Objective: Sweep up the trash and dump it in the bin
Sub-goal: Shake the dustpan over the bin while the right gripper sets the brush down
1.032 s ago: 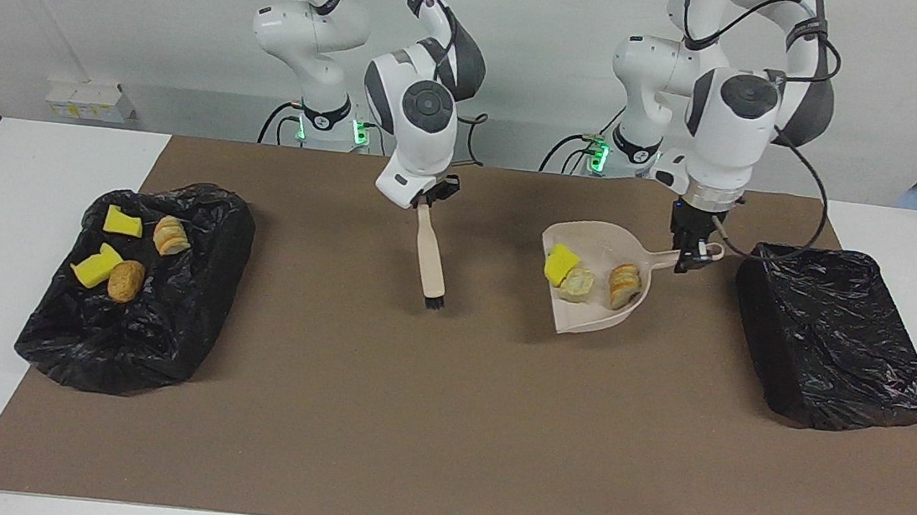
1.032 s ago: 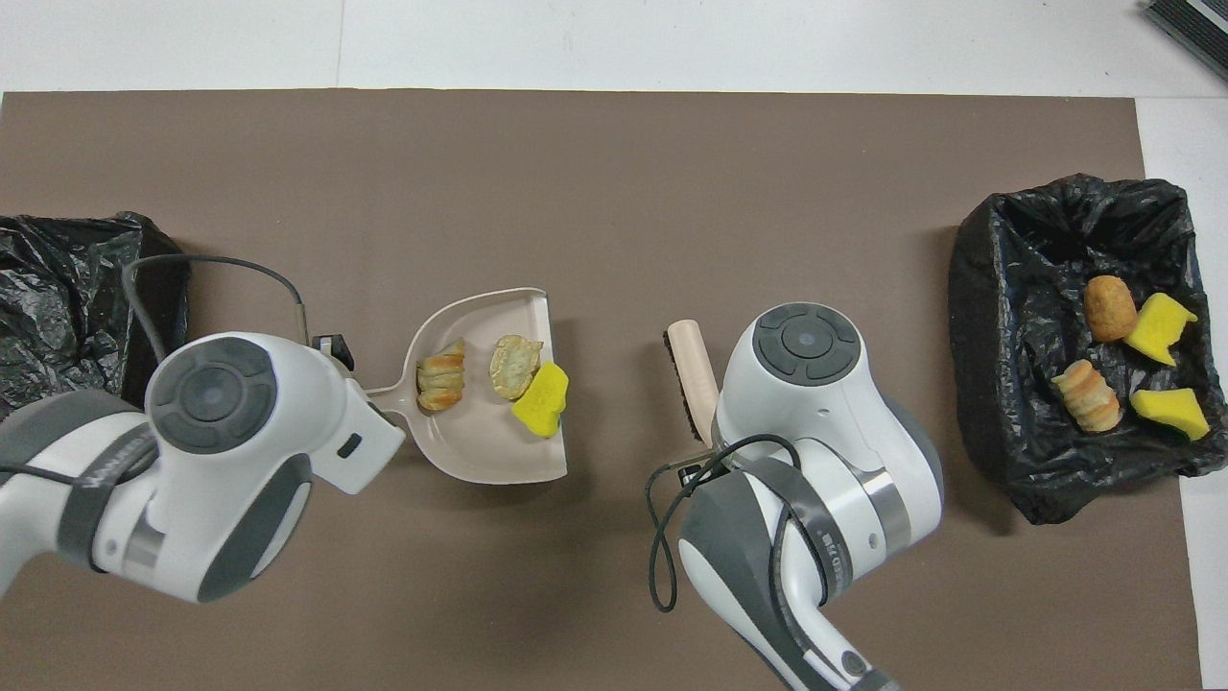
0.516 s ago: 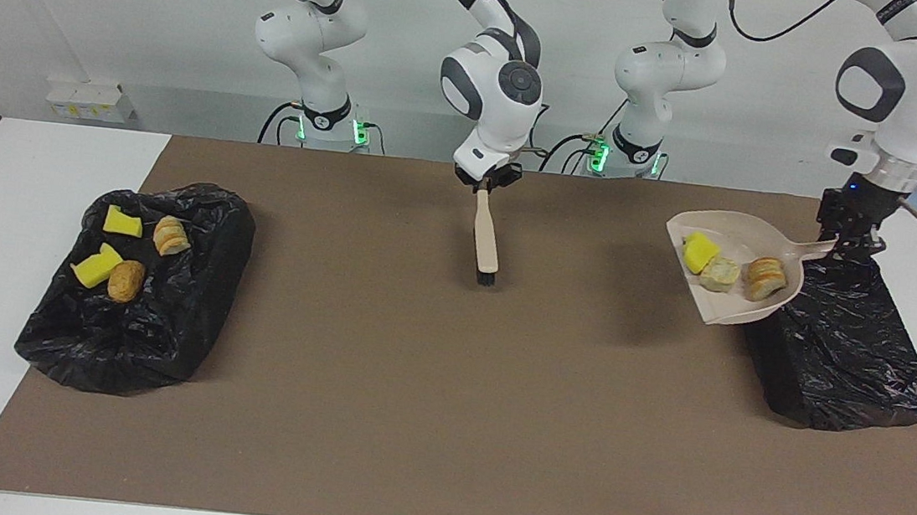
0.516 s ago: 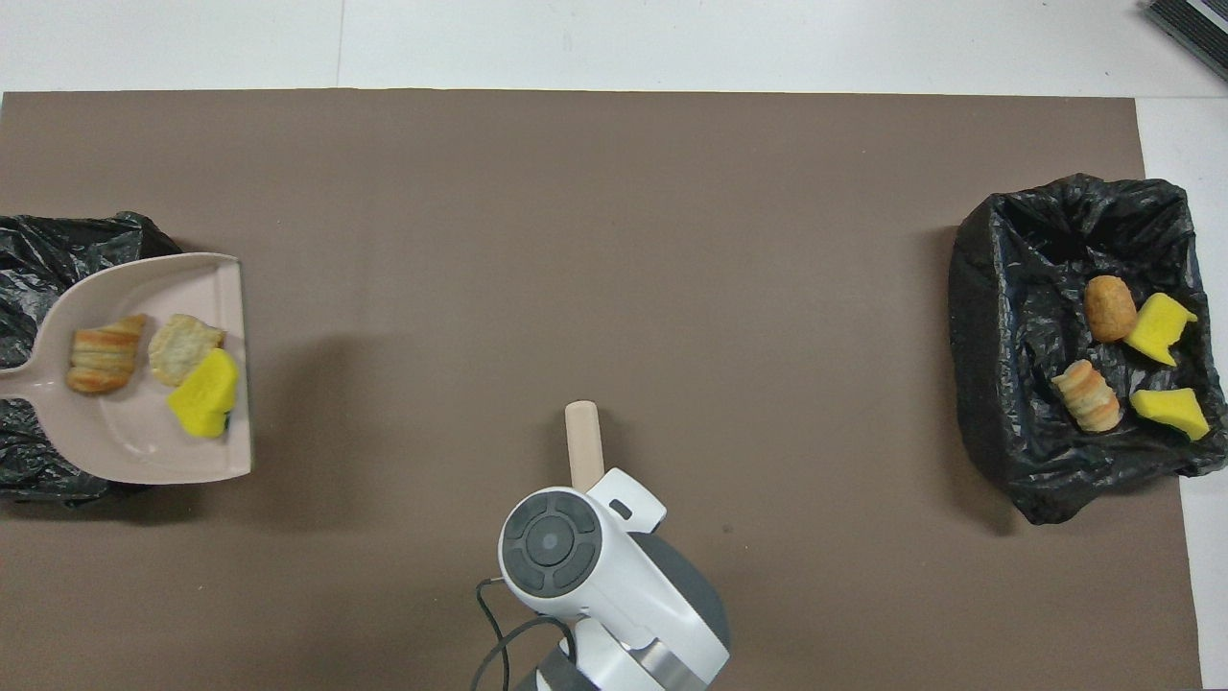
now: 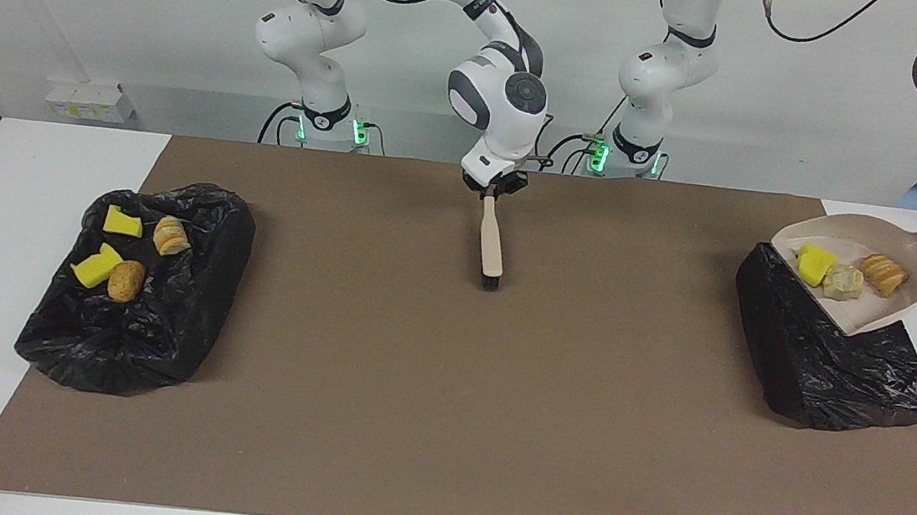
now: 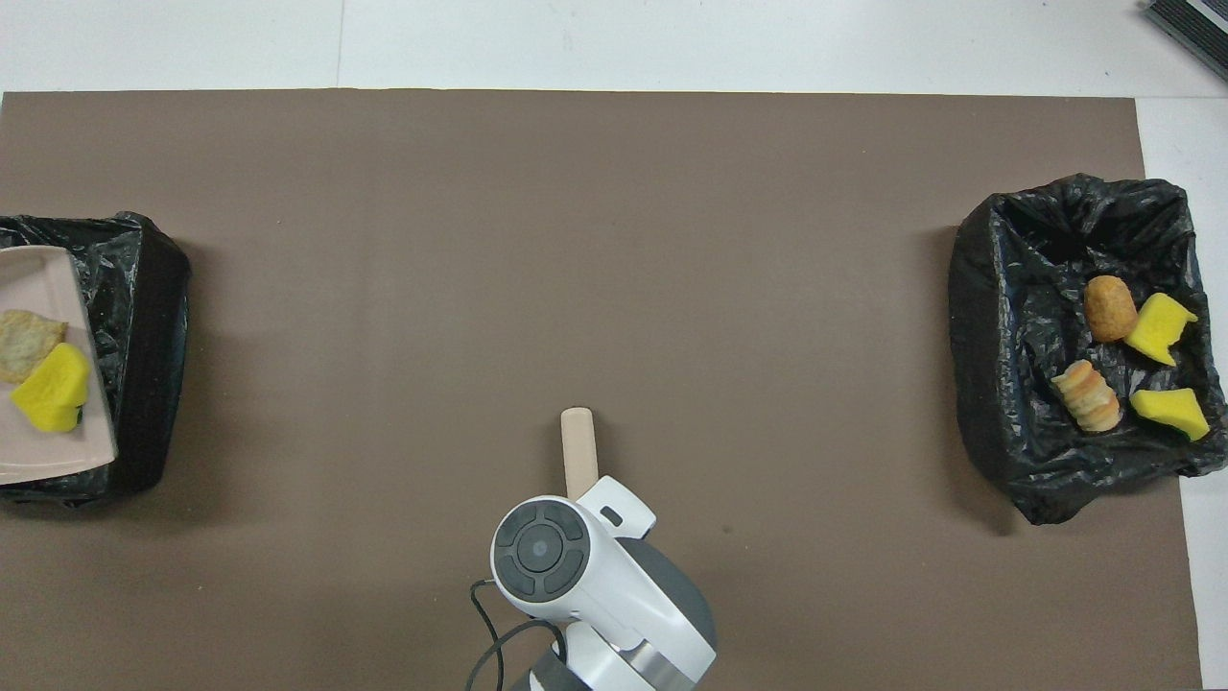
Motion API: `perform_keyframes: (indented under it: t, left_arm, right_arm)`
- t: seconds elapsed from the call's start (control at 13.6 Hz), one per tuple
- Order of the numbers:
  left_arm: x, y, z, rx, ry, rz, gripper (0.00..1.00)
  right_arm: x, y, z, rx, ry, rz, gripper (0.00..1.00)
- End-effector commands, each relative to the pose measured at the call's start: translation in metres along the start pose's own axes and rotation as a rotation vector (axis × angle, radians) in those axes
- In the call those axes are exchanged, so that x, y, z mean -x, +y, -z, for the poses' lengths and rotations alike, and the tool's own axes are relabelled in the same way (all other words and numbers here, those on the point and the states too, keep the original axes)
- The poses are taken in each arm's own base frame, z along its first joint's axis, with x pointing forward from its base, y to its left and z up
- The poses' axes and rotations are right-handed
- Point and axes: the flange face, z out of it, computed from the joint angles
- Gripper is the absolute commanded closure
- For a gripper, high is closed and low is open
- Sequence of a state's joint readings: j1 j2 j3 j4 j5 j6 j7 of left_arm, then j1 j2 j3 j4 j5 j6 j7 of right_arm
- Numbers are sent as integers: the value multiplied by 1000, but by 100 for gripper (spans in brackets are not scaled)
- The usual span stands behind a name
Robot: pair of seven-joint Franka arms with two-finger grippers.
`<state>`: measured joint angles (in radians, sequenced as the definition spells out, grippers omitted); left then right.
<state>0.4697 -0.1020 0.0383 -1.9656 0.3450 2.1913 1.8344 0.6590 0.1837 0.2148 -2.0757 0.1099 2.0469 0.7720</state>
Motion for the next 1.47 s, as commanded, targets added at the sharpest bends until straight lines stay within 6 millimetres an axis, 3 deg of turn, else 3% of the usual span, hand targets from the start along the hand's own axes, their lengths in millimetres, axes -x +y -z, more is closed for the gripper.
perform_keyframes:
  t: [0.0, 0.29, 0.44, 0.66, 0.81, 0.96, 1.11, 1.25, 1.4]
  left_arm:
    - [-3, -12, 6, -9, -157, -32, 100]
    - [-8, -13, 13, 2, -339, -25, 100]
    - [-18, -17, 19, 4, -402, -11, 100]
    - [-17, -22, 43, 13, -415, 36, 100]
    - [-28, -27, 67, 34, -413, 53, 100]
    - [-46, -29, 81, 64, -277, 147, 100]
    - [-78, -22, 84, 122, -154, 280, 100]
    - [-108, -11, 84, 201, -72, 420, 100]
    - [-162, -7, 86, 259, -14, 522, 100]
  right_arm:
    - [-10, 3, 29, 0, 21, 1, 0]
    - [-60, 51, 131, -33, 12, 16, 0]
    - [-89, 94, 164, -64, 28, 60, 0]
    - [-118, 144, 187, -54, 68, 161, 0]
    - [-134, 178, 189, -28, 84, 190, 0]
    - [-144, 207, 196, -14, 104, 165, 0]
    - [-152, 242, 220, -1, 154, 155, 0]
    - [-157, 277, 230, -4, 163, 143, 0]
    - [-162, 309, 238, -19, 185, 97, 0]
